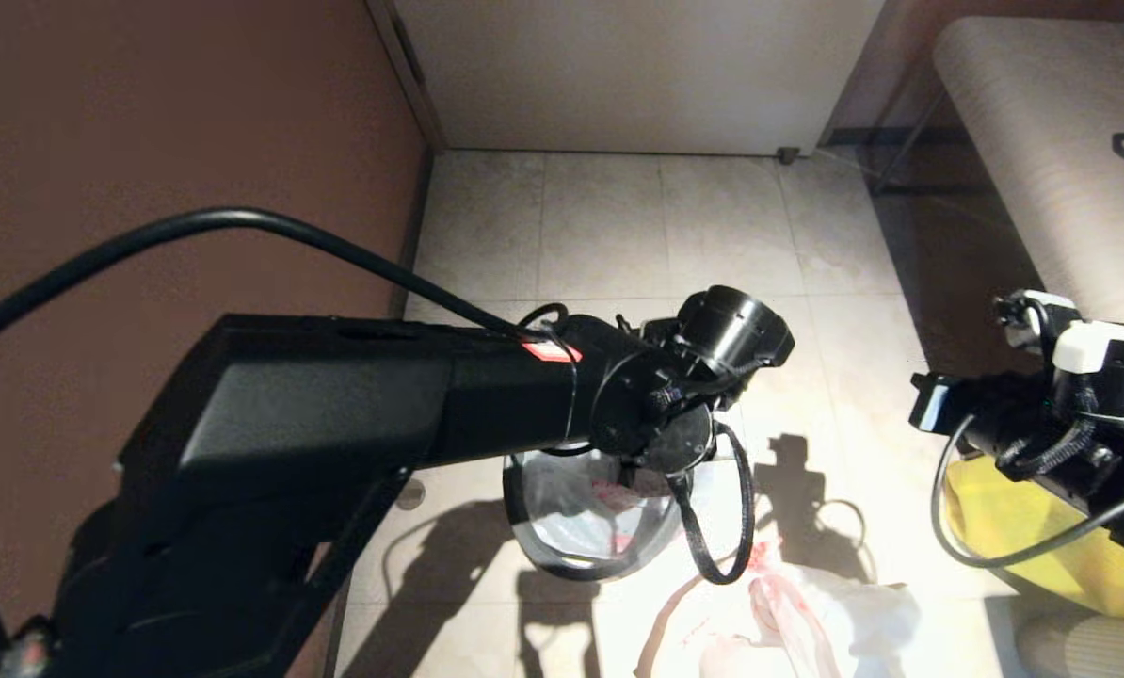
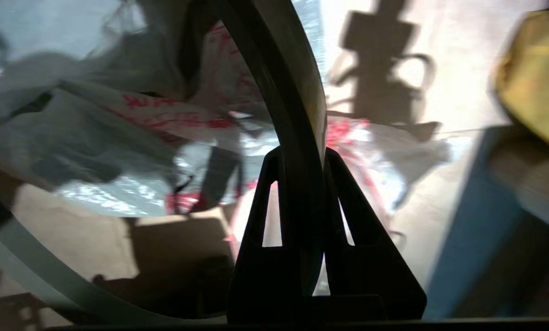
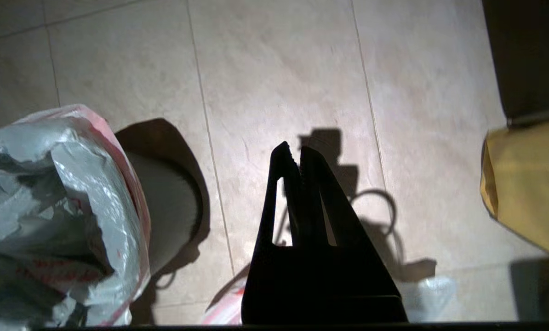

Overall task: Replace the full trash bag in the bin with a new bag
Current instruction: Place the trash can ring on the trash can

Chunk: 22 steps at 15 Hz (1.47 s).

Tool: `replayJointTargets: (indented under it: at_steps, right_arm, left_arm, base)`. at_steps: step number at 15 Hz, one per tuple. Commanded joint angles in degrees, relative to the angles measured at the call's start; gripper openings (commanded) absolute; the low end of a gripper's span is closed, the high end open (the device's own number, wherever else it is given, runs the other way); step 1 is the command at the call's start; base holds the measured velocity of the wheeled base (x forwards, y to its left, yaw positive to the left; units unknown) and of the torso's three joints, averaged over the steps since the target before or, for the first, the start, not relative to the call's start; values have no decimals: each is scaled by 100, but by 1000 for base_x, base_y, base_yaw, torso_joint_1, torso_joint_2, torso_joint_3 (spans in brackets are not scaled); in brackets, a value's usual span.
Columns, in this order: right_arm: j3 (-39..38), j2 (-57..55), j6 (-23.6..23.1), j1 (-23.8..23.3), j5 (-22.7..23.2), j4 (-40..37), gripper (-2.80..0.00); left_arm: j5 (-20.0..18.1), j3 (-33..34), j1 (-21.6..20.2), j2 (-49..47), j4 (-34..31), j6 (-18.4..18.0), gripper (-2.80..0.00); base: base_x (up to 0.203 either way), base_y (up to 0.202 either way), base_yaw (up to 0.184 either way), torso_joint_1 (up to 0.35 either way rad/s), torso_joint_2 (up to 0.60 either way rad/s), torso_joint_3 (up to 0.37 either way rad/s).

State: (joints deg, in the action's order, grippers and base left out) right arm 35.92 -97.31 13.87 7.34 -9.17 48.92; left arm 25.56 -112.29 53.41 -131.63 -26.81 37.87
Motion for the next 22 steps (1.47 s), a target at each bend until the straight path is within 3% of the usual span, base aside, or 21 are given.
replayJointTargets:
  at_steps: [1,3,7,10,12,22]
  right_arm:
    - [-424,419,143,-314,121,34,-280]
    - [-553,697,150,-419,136,27,-280]
    - [-932,1098,174,-444,142,30,-280]
    - [-1076,1186,186,-556,252,38,-280]
    - [-1079,1197,186,-602,302,38,-280]
    - [-1105,1239,177,-699,346,30,-280]
  left_arm:
    - [161,3,-57,-462,-5,-144,-280]
    - [199,-4,-72,-635,106,-314,-280]
    - [294,-4,-65,-809,832,-1067,-280]
    - [804,1,-56,-828,1164,-1565,-280]
    - [923,-4,-7,-841,1198,-1832,-280]
    - [858,-1,418,-1170,1204,-1888,-280]
  base:
    - [0,0,0,0,0,0]
    - [0,0,0,0,0,0]
    - [0,0,0,0,0,0]
    - [0,0,0,0,0,0]
    - [0,0,0,0,0,0]
    - [0,0,0,0,0,0]
